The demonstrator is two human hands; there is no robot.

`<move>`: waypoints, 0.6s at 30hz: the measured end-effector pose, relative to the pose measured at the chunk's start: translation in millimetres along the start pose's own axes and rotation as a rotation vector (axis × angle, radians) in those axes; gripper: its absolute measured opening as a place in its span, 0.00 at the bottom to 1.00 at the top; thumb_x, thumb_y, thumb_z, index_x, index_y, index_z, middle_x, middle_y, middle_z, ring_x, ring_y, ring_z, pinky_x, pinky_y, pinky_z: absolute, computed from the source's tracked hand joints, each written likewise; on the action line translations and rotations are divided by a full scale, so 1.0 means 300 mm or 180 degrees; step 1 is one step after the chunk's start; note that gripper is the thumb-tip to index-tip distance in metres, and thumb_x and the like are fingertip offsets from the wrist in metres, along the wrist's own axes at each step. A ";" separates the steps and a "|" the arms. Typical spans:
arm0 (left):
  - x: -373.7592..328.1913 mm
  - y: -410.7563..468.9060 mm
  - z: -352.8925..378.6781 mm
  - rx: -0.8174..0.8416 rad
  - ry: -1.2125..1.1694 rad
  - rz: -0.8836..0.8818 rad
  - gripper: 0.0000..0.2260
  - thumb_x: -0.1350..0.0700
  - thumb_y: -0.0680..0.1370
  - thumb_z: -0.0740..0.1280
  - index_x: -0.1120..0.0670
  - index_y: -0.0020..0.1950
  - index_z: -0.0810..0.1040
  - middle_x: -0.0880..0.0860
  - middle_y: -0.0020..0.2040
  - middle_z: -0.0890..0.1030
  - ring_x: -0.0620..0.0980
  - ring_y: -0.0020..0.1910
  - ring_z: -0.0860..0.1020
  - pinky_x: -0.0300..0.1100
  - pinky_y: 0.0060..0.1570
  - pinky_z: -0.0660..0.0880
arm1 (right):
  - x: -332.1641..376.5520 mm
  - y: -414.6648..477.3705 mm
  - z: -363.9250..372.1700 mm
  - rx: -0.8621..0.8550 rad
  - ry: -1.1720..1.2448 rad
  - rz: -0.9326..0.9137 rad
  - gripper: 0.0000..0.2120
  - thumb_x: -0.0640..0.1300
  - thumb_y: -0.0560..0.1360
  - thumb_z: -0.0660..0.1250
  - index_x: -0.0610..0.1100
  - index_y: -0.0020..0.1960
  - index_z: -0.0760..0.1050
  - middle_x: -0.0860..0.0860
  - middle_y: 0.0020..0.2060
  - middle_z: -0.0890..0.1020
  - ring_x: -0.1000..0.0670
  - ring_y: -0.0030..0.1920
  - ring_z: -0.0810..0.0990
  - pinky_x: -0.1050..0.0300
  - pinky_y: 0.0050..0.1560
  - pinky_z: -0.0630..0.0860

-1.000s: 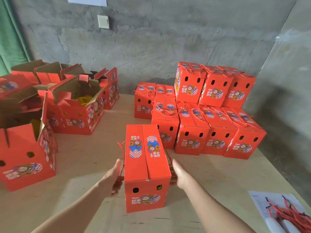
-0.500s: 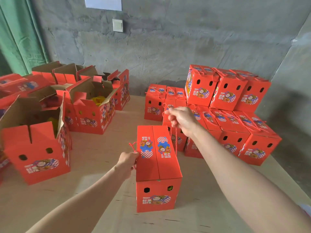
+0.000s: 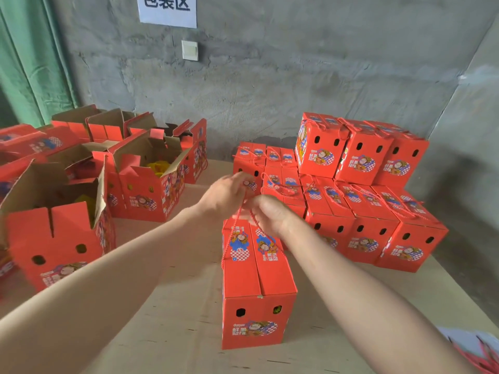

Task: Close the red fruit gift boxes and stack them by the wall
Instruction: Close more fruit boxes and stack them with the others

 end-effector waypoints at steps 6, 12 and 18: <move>0.180 -0.126 0.048 -0.0181 0.0165 -0.0902 0.13 0.61 0.77 0.59 0.58 0.58 0.77 0.59 0.49 0.83 0.60 0.48 0.80 0.51 0.47 0.77 | 0.057 -0.024 -0.059 -0.0622 -0.0076 0.0589 0.09 0.37 0.78 0.61 0.39 0.39 0.72 0.54 0.14 0.63 0.55 0.15 0.66 0.59 0.33 0.70; 0.269 -0.236 0.154 0.0372 0.0005 -0.0863 0.10 0.53 0.78 0.64 0.51 0.56 0.80 0.54 0.54 0.79 0.53 0.54 0.76 0.41 0.50 0.71 | 0.213 -0.040 -0.021 -0.0799 -0.0476 0.0471 0.13 0.39 0.79 0.58 0.43 0.35 0.69 0.52 0.23 0.72 0.52 0.30 0.75 0.55 0.40 0.68; 0.193 -0.175 0.043 -0.0431 -0.0652 -0.0569 0.08 0.54 0.78 0.66 0.50 0.56 0.80 0.50 0.50 0.78 0.52 0.52 0.76 0.47 0.53 0.75 | 0.463 -0.100 0.022 -0.1038 -0.0588 -0.0312 0.15 0.39 0.79 0.57 0.43 0.34 0.68 0.53 0.16 0.72 0.55 0.18 0.73 0.64 0.26 0.72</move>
Point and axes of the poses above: each hand's wrist, its own y-axis towards the middle knuckle, its own z-axis out of the palm, x = y × z, the point moved 3 cm from there along y, towards the middle knuckle
